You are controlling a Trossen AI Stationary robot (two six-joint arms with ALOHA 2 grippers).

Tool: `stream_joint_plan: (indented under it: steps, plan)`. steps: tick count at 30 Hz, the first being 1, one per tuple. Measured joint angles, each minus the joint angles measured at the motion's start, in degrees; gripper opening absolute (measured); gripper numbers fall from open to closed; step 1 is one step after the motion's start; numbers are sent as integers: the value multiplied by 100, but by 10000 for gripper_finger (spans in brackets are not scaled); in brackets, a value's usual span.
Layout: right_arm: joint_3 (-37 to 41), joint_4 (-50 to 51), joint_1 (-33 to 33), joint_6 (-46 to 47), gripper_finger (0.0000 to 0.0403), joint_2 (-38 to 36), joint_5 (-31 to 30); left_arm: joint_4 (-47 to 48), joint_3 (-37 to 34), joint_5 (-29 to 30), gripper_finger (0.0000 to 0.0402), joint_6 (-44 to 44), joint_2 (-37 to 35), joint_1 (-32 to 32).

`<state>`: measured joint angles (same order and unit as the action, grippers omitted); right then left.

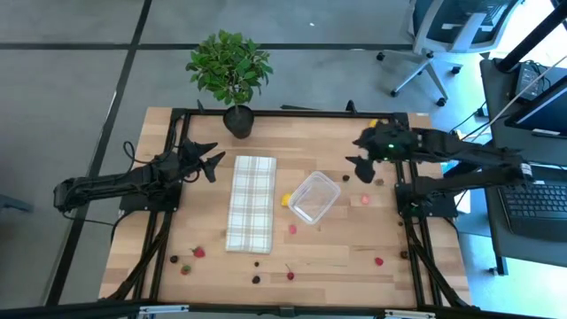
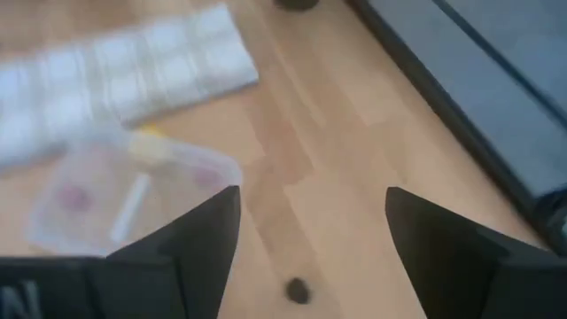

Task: Pick and placing Produce into tupperware
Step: Put the top blackberry into the transparent bin

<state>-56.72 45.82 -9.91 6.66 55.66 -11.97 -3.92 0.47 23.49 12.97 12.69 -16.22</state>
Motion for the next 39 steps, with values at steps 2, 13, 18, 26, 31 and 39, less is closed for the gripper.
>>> stream_joint_plan:
  steps: [2, 13, 18, 26, 31, 39]
  plan:
    - [-43, 40, -6, -472, 281, 252, 2, 0, 2, 0, 228, 2, 0, -1]
    - [-19, 1072, -237, -954, 281, 1389, 11, 4, 2, 0, 228, 186, 0, 1]
    - [-19, 1016, -384, -1245, 281, 1801, 628, 7, 1, 0, 228, 188, 0, 0]
    - [-17, 790, -569, -2076, 281, 2610, 718, 9, 0, 0, 228, 190, 0, 1]
    - [-15, 772, -753, -2579, 281, 3157, 892, 9, 2, 0, 228, 190, 0, -1]
    - [-12, 444, -1008, -3189, 281, 3728, 921, 9, 2, 0, 228, 190, 0, -1]
